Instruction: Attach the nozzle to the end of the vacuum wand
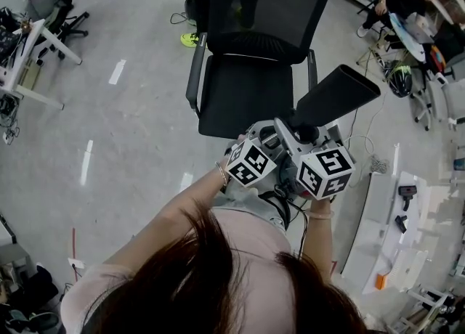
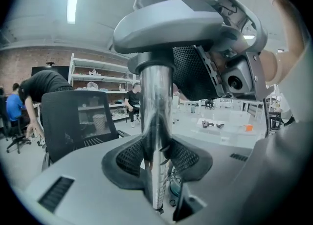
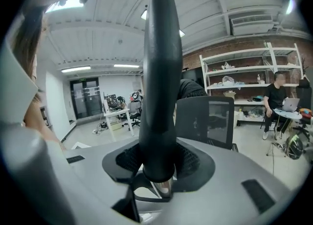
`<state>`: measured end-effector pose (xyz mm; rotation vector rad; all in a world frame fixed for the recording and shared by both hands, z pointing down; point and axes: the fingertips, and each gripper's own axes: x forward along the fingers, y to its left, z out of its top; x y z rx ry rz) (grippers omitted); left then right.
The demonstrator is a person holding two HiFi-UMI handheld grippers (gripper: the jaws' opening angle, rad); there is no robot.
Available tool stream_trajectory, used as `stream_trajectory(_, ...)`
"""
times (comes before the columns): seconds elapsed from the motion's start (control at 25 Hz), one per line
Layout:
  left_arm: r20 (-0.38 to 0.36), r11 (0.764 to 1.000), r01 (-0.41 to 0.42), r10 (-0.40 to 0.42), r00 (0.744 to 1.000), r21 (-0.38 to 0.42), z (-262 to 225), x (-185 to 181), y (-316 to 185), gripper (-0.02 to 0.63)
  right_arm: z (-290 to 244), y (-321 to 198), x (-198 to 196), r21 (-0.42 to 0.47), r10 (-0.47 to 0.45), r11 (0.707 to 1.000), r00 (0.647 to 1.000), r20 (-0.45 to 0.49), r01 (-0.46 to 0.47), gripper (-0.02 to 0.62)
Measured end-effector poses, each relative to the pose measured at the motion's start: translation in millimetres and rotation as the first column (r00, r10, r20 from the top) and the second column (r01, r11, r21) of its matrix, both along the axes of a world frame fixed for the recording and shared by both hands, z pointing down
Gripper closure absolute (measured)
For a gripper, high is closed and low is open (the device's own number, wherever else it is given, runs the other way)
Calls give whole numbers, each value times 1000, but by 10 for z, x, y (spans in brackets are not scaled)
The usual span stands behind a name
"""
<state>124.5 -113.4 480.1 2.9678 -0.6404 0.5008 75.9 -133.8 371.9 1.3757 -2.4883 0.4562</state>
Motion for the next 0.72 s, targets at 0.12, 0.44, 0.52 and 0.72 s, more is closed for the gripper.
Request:
stream_trajectory(0.12,2,1000,-5,5,1000,-1,-8,1,8,449,-1,26,-8,-25,-42,999,999,-23,42,426)
stream_trajectory(0.44,2,1000,-10,10,1000,3,-6,33,18,449,13,50,10,-47,-78,996,994,-81,75,425)
stream_trajectory(0.52,0,1000,-11,11,1000,5,-2,23,7,449,9,55,5,-62,-96,994,993,-70,92,425)
stream_trajectory(0.72,-3,1000,-11,11,1000,6,2,4,-23,449,-18,66,6,-79,-133,989,989,-60,128,425)
